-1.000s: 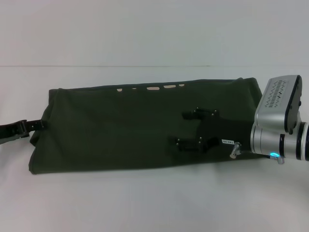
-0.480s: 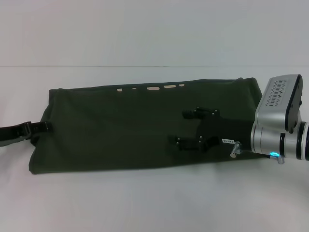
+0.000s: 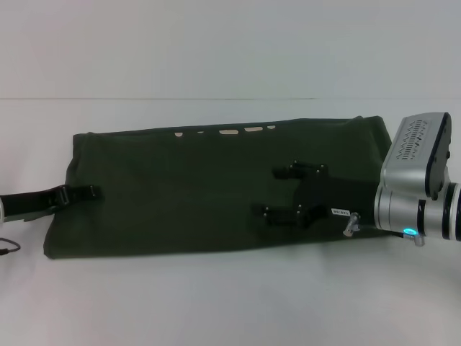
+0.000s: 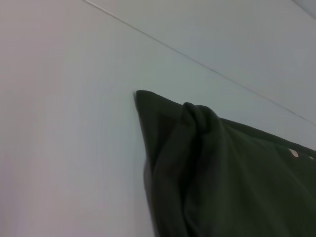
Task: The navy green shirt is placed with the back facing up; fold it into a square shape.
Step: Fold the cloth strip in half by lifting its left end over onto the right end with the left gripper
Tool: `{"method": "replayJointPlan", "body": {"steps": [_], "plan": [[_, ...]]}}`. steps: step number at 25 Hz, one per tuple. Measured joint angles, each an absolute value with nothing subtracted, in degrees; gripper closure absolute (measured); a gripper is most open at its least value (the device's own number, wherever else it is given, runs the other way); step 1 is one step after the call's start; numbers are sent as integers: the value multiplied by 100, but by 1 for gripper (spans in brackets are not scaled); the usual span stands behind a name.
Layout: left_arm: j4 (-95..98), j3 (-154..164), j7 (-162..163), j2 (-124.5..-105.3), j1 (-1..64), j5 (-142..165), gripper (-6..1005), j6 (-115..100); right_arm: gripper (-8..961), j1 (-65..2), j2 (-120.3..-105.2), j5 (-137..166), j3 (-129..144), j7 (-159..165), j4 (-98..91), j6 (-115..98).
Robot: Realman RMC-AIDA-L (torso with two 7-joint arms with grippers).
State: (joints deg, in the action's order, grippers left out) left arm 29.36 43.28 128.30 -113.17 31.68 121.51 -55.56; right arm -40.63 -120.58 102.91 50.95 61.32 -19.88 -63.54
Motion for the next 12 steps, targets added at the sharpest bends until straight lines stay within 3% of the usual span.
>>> {"method": "replayJointPlan", "body": {"steps": [12], "plan": [[2926,4341,12868,-11496,3295,12167,342,-5590,58,-4056,-12058,10292,5098,6135,-1978,-6354]]}}
